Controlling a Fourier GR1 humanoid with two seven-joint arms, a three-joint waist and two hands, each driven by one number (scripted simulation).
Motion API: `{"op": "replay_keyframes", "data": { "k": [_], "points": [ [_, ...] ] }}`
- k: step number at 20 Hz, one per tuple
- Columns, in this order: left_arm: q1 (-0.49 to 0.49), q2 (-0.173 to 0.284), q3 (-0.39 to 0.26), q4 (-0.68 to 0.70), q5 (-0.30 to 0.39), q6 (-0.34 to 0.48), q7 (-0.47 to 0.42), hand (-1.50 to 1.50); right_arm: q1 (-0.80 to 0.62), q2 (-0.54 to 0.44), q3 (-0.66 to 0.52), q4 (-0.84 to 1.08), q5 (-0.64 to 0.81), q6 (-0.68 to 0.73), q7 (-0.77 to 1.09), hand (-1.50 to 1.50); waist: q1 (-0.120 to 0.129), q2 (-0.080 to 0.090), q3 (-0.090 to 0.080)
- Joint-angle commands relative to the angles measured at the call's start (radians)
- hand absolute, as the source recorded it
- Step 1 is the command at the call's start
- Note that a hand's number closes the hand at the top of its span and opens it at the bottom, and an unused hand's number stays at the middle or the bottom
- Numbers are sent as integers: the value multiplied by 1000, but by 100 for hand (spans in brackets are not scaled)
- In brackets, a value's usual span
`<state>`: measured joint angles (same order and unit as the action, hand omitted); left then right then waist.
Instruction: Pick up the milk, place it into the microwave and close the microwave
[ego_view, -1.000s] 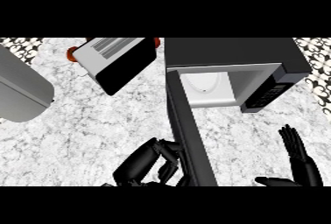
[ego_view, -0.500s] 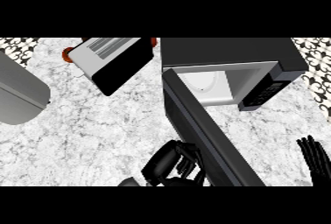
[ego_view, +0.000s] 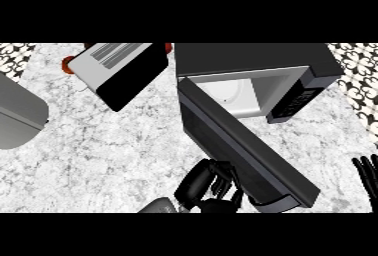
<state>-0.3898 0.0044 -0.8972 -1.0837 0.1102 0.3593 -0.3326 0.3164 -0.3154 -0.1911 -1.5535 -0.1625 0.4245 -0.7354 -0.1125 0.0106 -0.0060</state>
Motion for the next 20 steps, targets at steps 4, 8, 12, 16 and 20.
{"op": "replay_keyframes", "data": {
  "k": [4,8,12,16,20],
  "points": [
    [-112,-4,-91,18,174,104,-33,150,20,-40,38,-159,-101,93,79,-150,-43,8,-2],
    [-148,-4,-91,23,261,141,-78,150,9,-65,56,-200,-130,109,110,-150,-65,17,-2],
    [-182,-4,-65,32,325,232,-108,150,11,-105,37,-244,-148,110,135,-150,-86,18,-3],
    [-214,-4,-31,31,397,339,-104,150,0,-158,7,-281,-171,117,170,-150,-104,20,-3],
    [-275,-4,-33,53,446,393,-103,-150,-29,-177,-26,-273,-206,109,183,-150,-129,31,0]
  ]
}}
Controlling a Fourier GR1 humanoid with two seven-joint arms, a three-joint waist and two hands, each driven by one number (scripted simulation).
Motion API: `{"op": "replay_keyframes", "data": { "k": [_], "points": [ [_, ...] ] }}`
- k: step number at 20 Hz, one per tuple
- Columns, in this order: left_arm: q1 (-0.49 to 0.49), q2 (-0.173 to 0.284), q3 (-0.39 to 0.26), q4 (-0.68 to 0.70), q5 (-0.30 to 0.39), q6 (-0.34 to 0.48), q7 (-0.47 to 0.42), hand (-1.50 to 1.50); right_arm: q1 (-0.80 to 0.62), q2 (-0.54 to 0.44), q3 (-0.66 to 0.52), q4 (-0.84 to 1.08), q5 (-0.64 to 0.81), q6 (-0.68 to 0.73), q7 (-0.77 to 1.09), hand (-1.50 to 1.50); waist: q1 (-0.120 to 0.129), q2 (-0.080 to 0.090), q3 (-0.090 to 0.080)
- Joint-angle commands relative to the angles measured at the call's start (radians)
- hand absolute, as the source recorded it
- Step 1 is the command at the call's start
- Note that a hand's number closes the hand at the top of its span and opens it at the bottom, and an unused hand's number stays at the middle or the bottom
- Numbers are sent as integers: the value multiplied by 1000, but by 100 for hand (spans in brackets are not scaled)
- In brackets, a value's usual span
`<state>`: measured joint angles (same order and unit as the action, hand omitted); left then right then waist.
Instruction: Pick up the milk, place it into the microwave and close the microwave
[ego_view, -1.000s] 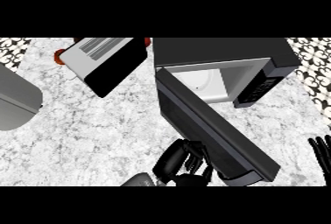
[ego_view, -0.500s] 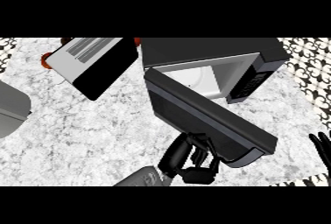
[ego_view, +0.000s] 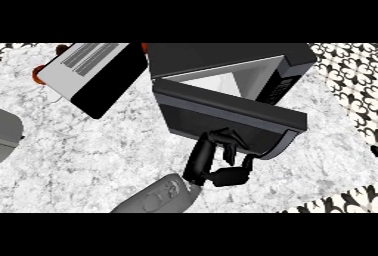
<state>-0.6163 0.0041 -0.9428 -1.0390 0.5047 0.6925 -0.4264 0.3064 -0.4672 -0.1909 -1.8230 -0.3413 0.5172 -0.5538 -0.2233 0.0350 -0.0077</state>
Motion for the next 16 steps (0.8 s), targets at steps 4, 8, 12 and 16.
{"op": "replay_keyframes", "data": {
  "k": [4,8,12,16],
  "points": [
    [-109,-4,31,49,119,96,30,-150,-65,-69,-63,-27,-34,6,19,-150,-33,13,1],
    [-136,-4,69,78,167,143,39,-150,-114,-161,-177,-78,104,-66,-13,150,-71,12,-2],
    [-182,-4,111,87,221,166,3,-150,-159,-189,-208,-74,123,-92,-9,150,-61,28,-2],
    [-214,-4,130,110,273,180,-11,-150,-186,-197,-208,-66,136,-101,-12,150,-67,40,1]
  ]
}}
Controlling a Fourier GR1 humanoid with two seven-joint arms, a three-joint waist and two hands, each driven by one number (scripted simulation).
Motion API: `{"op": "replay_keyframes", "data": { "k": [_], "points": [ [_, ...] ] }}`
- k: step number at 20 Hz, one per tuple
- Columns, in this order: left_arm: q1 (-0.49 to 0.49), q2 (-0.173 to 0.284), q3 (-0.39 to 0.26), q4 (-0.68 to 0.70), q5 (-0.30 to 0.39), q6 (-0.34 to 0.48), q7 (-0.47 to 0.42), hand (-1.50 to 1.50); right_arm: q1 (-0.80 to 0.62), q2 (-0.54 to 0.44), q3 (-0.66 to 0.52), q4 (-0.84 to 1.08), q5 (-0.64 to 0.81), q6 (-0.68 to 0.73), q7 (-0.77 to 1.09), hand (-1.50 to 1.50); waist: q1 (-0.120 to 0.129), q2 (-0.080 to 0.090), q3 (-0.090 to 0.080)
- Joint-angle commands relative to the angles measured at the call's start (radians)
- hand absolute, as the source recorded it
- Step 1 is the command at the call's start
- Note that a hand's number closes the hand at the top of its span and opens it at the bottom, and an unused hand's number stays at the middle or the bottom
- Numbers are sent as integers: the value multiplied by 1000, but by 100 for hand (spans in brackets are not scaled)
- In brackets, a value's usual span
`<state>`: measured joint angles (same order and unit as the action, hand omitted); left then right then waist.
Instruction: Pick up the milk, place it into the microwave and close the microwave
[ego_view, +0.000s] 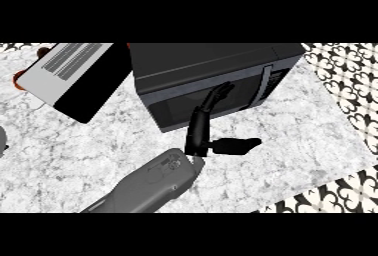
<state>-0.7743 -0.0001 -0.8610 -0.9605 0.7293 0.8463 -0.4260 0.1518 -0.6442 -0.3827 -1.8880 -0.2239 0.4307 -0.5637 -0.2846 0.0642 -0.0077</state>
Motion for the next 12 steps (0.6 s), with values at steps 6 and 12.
{"op": "replay_keyframes", "data": {
  "k": [6,12],
  "points": [
    [-69,0,46,44,89,31,-53,-150,-77,-44,-23,21,24,-22,8,150,0,23,2],
    [-79,0,43,64,133,19,-84,-150,-104,-59,-22,53,29,-20,12,150,2,30,4]
  ]
}}
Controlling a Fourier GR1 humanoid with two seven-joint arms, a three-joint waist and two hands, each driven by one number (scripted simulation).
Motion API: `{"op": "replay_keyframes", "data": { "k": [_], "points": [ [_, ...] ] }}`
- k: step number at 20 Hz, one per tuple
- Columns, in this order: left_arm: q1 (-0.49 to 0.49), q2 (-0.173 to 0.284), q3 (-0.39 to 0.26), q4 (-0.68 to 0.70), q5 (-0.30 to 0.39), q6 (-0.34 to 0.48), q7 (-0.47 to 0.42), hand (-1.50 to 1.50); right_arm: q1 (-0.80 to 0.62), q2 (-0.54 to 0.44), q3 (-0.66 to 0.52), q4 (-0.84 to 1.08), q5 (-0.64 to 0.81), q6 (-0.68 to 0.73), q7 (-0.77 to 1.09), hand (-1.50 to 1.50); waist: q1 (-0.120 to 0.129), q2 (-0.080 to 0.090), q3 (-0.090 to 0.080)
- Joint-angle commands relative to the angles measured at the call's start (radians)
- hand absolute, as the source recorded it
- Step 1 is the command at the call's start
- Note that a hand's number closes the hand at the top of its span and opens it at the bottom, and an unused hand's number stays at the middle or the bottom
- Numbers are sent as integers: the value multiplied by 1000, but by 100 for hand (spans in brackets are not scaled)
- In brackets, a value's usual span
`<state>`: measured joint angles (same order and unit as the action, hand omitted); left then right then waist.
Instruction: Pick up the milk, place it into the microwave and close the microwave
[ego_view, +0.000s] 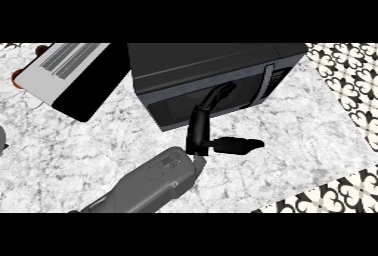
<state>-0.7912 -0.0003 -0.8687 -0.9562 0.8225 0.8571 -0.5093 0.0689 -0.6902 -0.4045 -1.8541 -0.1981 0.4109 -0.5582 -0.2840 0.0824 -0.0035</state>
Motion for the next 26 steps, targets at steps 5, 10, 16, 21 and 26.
{"op": "replay_keyframes", "data": {
  "k": [5,10,16,21,26],
  "points": [
    [-67,0,44,72,67,6,-35,-150,-51,-23,-1,35,7,-6,9,150,1,13,0],
    [-70,0,36,67,89,2,-54,-150,-30,100,101,111,-211,93,44,-150,6,20,5],
    [-83,0,22,85,108,-12,-87,-150,-72,80,106,176,-278,128,82,-150,13,27,2],
    [-83,0,33,106,134,-10,-106,-150,-88,62,95,215,-327,165,86,-150,0,23,3],
    [-88,0,19,103,160,-20,-118,-150,-125,26,85,266,-367,197,106,-150,-3,26,3]
  ]
}}
